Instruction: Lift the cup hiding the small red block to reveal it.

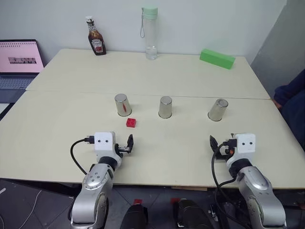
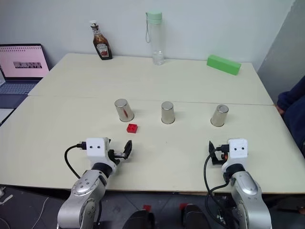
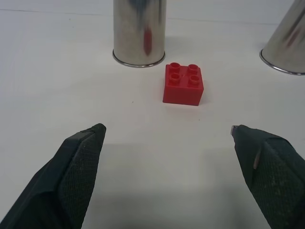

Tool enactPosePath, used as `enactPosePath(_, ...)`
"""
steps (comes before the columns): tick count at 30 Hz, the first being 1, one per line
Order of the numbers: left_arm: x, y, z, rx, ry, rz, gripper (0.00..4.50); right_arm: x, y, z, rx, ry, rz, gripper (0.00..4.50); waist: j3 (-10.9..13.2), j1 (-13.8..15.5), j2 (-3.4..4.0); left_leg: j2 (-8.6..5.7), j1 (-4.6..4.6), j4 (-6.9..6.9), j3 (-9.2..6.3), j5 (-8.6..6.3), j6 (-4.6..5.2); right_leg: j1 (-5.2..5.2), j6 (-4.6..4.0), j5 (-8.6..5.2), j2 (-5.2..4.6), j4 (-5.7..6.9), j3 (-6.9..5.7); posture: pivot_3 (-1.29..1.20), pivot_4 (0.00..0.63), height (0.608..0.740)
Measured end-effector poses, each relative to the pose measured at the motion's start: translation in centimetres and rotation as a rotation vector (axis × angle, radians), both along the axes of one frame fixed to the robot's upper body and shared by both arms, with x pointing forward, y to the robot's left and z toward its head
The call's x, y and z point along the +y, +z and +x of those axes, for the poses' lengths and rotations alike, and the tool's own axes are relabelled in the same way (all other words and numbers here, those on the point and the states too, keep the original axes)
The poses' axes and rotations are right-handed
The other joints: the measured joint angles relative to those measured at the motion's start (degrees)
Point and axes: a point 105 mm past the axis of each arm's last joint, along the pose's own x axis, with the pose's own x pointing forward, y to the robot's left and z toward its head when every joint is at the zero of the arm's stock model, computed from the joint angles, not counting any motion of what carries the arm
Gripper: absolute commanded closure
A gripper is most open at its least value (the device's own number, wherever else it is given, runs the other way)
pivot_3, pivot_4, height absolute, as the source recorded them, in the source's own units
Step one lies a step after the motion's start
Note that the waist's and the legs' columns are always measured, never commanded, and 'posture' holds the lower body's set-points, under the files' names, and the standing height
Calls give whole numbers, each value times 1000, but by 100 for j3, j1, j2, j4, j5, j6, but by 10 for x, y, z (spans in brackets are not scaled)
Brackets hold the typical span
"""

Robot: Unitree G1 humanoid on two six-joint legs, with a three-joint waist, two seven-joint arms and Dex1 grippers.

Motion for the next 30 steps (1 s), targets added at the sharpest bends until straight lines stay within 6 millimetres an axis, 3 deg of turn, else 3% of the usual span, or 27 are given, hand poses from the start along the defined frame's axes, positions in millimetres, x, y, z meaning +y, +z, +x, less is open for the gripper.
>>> enactPosePath(30, -2, 7, 5, -26, -6, -14, 7, -1, 3, 2, -15, -13, -2, 0, 0, 0, 0, 0, -2, 0, 1, 0, 0, 1, 20, 12, 0, -4, 0, 0, 150, 740)
